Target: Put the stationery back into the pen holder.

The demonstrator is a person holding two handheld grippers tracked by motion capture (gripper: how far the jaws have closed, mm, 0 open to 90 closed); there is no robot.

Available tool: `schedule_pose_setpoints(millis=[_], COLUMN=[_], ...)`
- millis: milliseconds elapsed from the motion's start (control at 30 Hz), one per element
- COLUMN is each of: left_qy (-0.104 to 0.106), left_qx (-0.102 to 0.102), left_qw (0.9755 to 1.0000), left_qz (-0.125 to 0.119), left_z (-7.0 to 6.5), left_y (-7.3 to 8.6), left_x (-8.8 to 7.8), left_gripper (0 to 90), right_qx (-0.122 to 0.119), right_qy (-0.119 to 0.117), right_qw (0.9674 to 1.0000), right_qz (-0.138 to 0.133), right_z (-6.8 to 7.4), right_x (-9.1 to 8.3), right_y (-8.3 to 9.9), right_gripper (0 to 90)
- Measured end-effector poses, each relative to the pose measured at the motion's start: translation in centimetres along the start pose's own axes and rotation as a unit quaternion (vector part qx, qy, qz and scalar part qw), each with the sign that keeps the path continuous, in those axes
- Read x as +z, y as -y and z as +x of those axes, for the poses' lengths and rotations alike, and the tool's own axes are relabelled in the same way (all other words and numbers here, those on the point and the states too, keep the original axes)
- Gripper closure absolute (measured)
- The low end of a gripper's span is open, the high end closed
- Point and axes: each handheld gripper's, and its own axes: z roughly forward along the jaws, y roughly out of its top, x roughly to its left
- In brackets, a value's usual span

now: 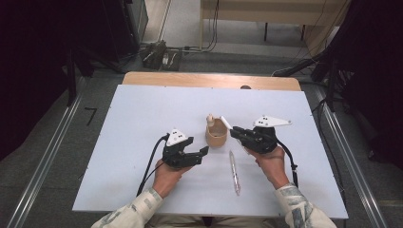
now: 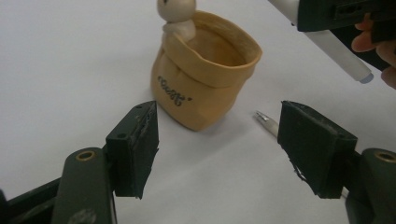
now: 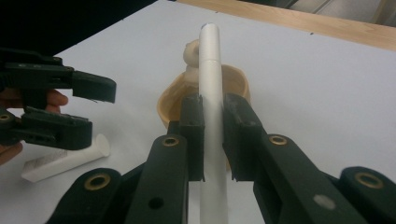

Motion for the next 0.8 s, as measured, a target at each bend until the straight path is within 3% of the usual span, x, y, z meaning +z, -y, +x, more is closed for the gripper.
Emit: schedule_pose_setpoints(millis=[167, 467, 600, 633, 800], left_qy=[0.025, 0.038, 0.065, 0.082, 0.096], left_qx=[-0.004, -0.015, -0.031, -0.04, -0.035], left_qw=[0.9997, 0.9992, 0.9974, 0.9958, 0.9948], left_qz=[0.001, -0.001, -0.006, -0.009, -0.007], left_z=[-0.7, -0.9, -1.0, -1.1, -1.4], left_y=[-0.1, -0.3, -0.5, -0.5, -0.5], left_x=[0.6, 1.2, 1.6, 1.8, 2.2], left_gripper=[34.1, 38.8, 41.3, 42.7, 46.5], right_qx=[0.003, 0.009, 0.01, 0.01, 0.01], right_qy=[-0.016, -0.042, -0.058, -0.062, -0.07], right_qw=[0.9998, 0.9989, 0.998, 0.9977, 0.9972], right_qz=[-0.011, -0.019, -0.024, -0.026, -0.024], right_z=[0.3, 0.8, 1.3, 1.4, 1.7], right_x=[0.0, 0.3, 0.3, 0.4, 0.6], right_y=[0.0, -0.1, -0.2, -0.2, -0.2], right_gripper=[76.7, 76.6, 76.7, 76.7, 76.6])
